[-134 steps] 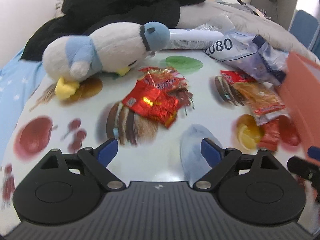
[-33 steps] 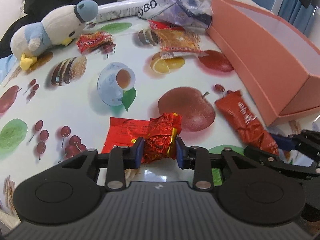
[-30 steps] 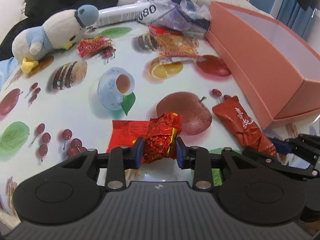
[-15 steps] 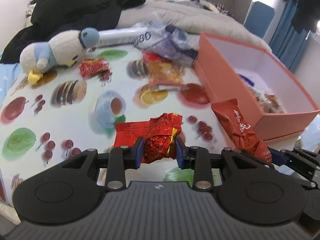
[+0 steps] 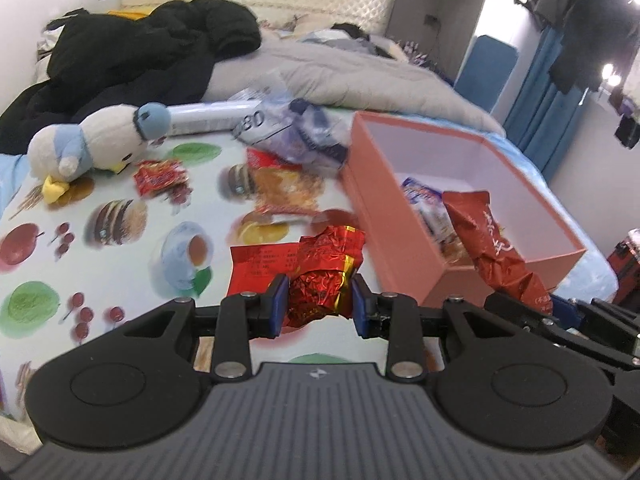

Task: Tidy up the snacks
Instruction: 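Lift both held packets and carry them over the pink box, then lower both packets into the pink box and open both tools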

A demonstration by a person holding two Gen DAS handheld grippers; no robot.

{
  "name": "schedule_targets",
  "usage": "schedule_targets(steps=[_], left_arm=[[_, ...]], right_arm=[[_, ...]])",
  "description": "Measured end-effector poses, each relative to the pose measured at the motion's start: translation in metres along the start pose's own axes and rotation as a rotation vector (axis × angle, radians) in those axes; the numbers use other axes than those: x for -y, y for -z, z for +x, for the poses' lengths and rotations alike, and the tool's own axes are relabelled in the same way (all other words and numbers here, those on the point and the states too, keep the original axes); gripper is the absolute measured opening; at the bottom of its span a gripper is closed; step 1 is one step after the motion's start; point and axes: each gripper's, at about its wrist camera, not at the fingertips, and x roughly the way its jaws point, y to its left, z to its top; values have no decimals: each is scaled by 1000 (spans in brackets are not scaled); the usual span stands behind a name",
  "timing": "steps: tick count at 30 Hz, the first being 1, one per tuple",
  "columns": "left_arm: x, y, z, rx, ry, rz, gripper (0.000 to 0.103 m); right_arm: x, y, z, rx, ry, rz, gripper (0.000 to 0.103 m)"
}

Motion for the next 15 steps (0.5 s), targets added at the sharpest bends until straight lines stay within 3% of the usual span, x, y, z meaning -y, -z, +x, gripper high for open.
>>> schedule_targets(steps=[15], left_arm=[[71,-5,-4,38,168,53,37]], right_arm=[[40,-6,-42,52,104,50,33]])
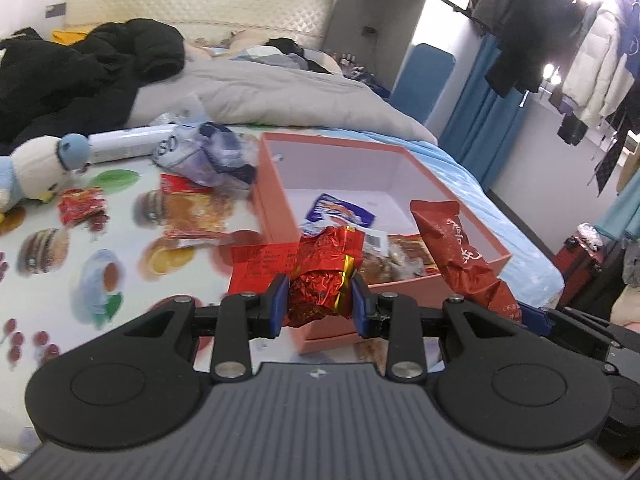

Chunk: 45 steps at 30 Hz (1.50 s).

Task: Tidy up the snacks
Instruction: 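Lower both packets into the pink box and open both tools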

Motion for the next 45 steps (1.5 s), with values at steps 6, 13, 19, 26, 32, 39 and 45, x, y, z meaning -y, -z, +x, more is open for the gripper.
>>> schedule_targets(steps=[6,13,19,26,32,39,45], left_arm=[[16,-15,20,11,37,30,37],[34,-52,62,19,67,81,37],[42,-87,103,-1,81,96,37],[55,-109,150,-92,75,137,38],[55,-104,181,-175,55,137,38],[41,-98,194,-216,56,107,54],[40,-95,182,-184,54,117,67]], right_arm=[[19,-4,6,-9,17,11,33],[43,-20,30,-5,42,27,33],[69,-42,59,3,86,40,33],[94,-54,101,-73,108,63,33],[102,-52,127,-150,117,91,33],[106,-47,140,-193,120,121,37],[108,-48,137,-190,107,134,57]])
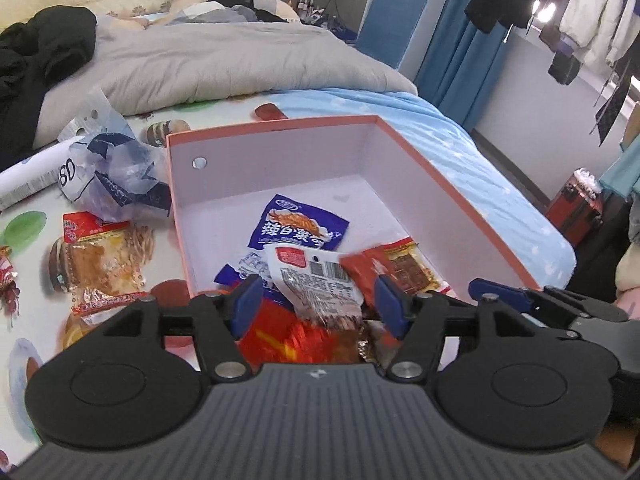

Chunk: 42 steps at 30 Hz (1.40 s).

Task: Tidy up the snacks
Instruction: 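Lower both packets into the pink box and open both tools, then withdraw both tools from the box back toward the snack pile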

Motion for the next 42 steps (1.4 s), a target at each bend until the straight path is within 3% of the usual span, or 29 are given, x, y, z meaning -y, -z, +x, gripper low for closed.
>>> schedule_targets(steps=[15,32,42], left_arm=[[-9,32,-56,108,-45,20,67],[-22,93,-133,210,-98,-12,67],[-41,125,-169,243,-139,-93,67]], right_arm=[[-12,20,-32,60,-40,23,57],[-37,56,-87,136,-128,-26,57],[-64,75,-103,141,-182,-70,57]])
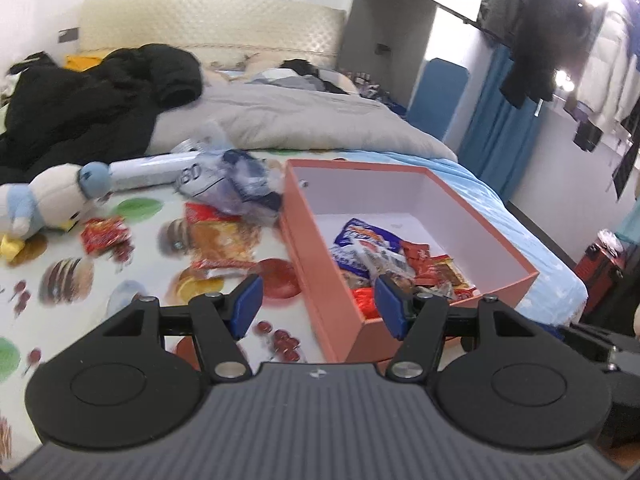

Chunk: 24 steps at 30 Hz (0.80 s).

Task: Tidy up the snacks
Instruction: 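Withdraw both tools from the box back toward the snack pile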

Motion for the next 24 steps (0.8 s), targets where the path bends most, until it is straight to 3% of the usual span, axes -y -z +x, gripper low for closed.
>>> schedule_targets(steps=[15,24], left_arm=[[-41,52,-41,-51,-96,-38,67],[-65,59,-56,-53,-151,-89,67]], right_arm=[[-45,33,-9,-78,-101,-42,57],[-68,40,-11,-96,-130,-74,57]])
